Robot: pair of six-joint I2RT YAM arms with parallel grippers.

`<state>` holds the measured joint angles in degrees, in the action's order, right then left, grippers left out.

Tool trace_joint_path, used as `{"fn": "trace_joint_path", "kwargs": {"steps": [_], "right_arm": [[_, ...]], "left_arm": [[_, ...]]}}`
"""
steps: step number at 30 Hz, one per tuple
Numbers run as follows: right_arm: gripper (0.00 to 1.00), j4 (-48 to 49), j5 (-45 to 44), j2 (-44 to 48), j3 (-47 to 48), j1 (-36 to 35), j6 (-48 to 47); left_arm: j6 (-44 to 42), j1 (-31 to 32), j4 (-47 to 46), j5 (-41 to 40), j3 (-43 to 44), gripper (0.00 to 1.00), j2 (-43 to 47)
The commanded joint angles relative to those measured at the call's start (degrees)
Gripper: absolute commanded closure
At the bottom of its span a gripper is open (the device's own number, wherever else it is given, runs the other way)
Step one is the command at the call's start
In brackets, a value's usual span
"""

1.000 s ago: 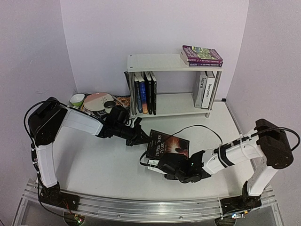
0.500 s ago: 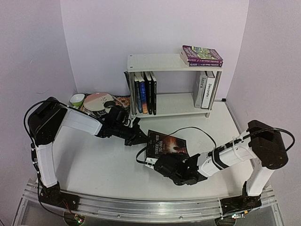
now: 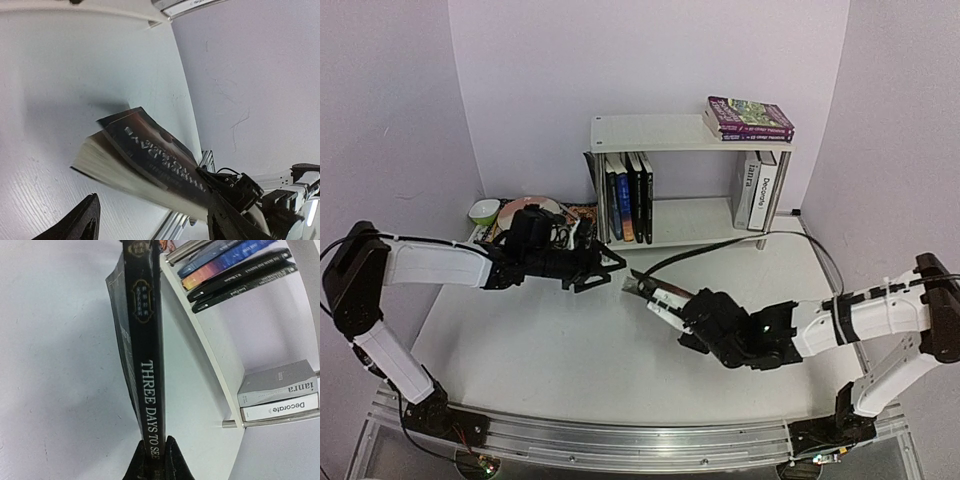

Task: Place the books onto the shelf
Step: Pass from the left arm to the right, then place the book on the shelf.

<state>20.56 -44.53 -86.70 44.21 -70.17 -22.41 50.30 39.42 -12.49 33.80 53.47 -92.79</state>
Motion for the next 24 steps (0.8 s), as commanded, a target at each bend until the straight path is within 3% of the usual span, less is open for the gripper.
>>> {"fn": "trace_joint_path", "kwargs": {"steps": [1, 7, 13, 24], "right_arm": [[1.0, 0.64, 2.99, 9.04, 0.18, 5.69, 10.3], [1.0, -0.55, 9.35, 15.98, 0.5, 14.71, 20.22], [1.0, -0.15, 10.22, 14.3, 4.51, 21.3, 29.43], [1.0, 8.35, 12.34, 5.58, 13.19, 24.77, 30.18]], "left_arm": [[-5.28, -1.75, -1.29, -5.2, -2.69, 0.24, 8.07], [-9.71, -4.25, 1.44, -8.56, -5.73, 0.2, 15.42], [-11.12, -9.96, 4.38, -7.41, -5.09, 0.2, 16.68], [-14.48, -15.28, 8.7, -7.14, 3.3, 0.21, 11.5]]}}
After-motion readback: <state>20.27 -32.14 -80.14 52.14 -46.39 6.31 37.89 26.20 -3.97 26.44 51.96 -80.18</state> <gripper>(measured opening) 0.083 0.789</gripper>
